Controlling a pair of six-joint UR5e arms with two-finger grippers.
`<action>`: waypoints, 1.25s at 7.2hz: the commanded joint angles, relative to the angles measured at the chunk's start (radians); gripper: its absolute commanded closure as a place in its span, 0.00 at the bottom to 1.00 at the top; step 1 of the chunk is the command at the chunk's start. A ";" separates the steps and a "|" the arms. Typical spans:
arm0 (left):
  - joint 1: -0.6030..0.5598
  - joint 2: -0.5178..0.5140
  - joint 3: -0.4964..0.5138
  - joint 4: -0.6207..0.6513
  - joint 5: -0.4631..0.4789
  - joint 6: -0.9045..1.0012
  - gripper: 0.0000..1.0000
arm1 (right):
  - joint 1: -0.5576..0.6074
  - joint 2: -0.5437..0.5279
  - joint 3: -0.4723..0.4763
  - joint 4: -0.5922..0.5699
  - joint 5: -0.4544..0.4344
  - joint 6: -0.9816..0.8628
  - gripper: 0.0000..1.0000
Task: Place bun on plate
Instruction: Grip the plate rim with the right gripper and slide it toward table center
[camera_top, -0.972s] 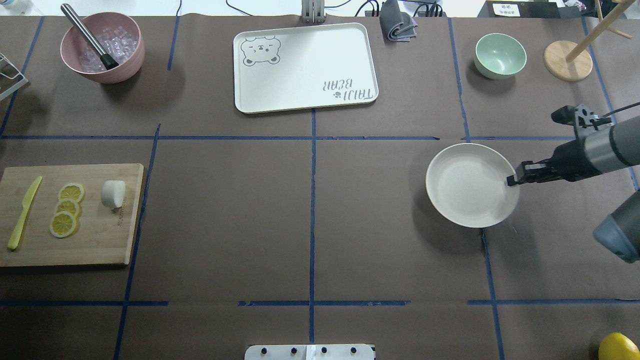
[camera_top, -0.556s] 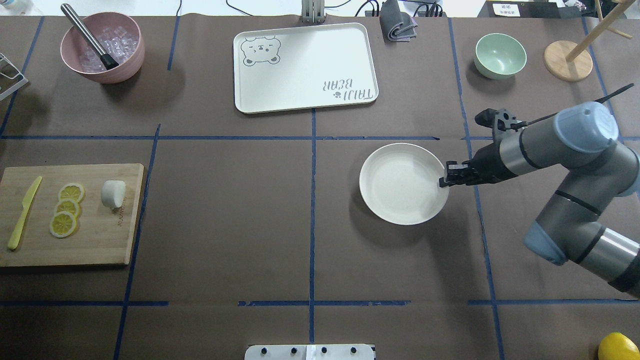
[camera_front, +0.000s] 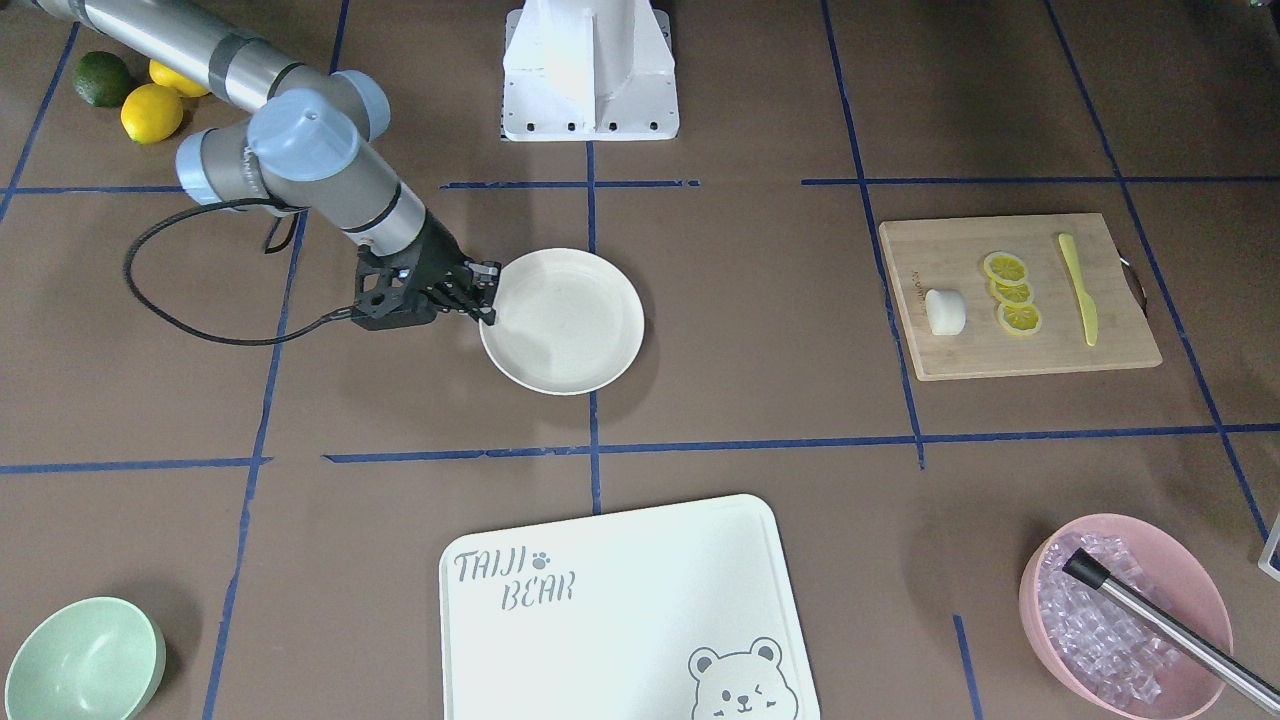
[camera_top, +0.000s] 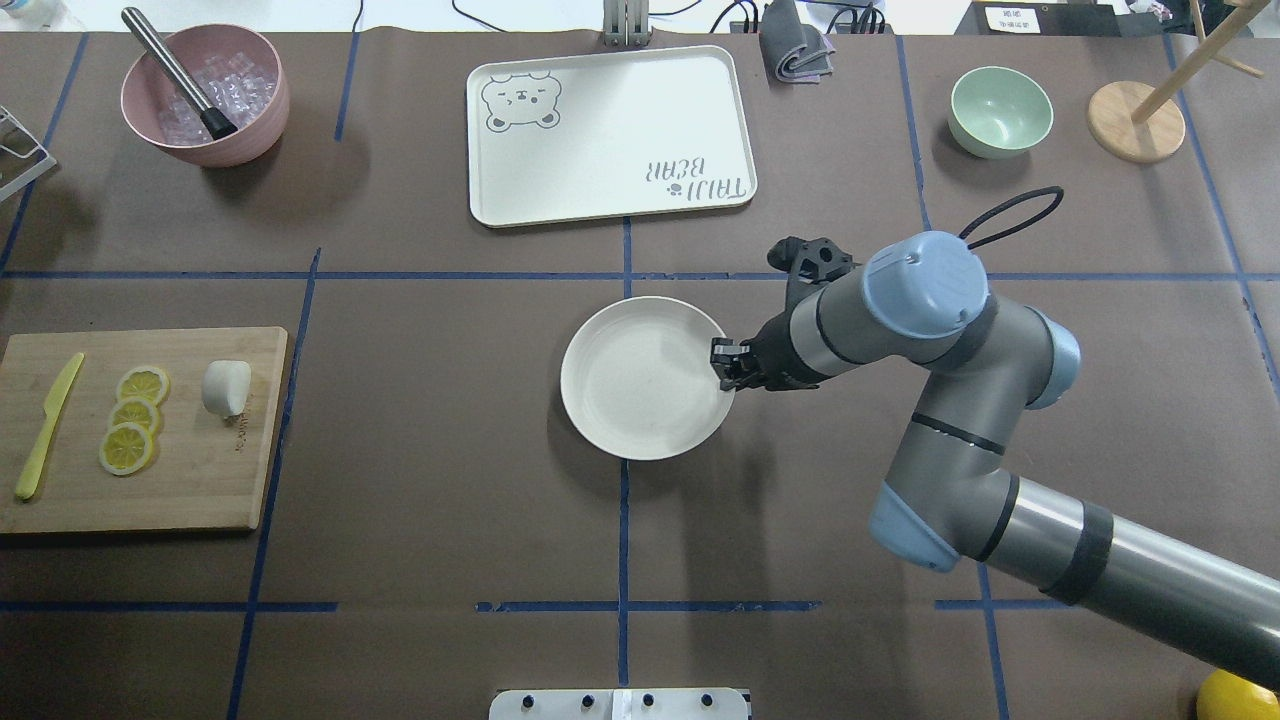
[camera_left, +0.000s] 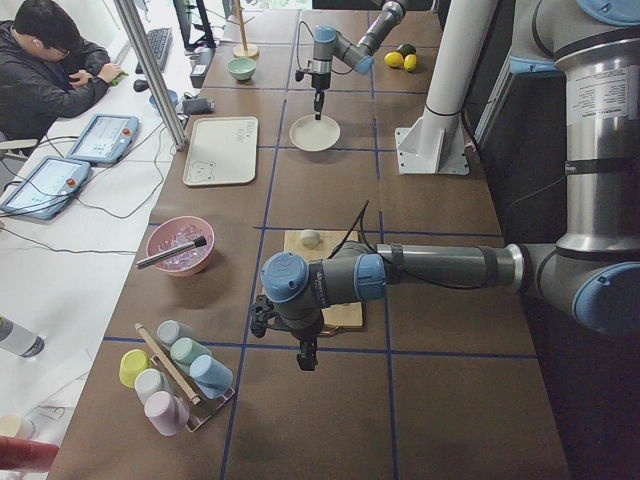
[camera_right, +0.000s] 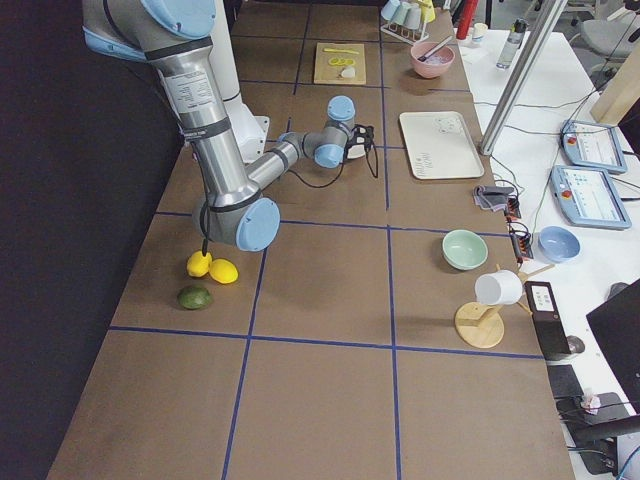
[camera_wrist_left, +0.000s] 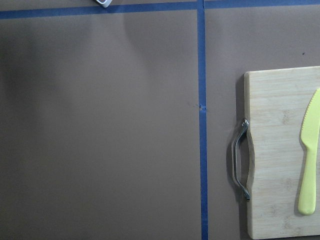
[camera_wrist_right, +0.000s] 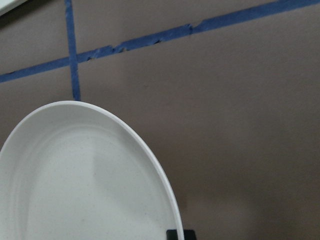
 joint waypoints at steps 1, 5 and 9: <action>0.007 0.000 0.000 -0.002 0.000 0.000 0.00 | -0.068 0.029 -0.001 -0.037 -0.087 0.035 0.73; 0.012 0.000 -0.012 -0.007 0.001 0.002 0.00 | 0.008 0.028 0.075 -0.226 0.023 0.011 0.00; 0.052 -0.002 -0.021 -0.007 0.009 -0.002 0.00 | 0.289 -0.053 0.176 -0.511 0.235 -0.457 0.00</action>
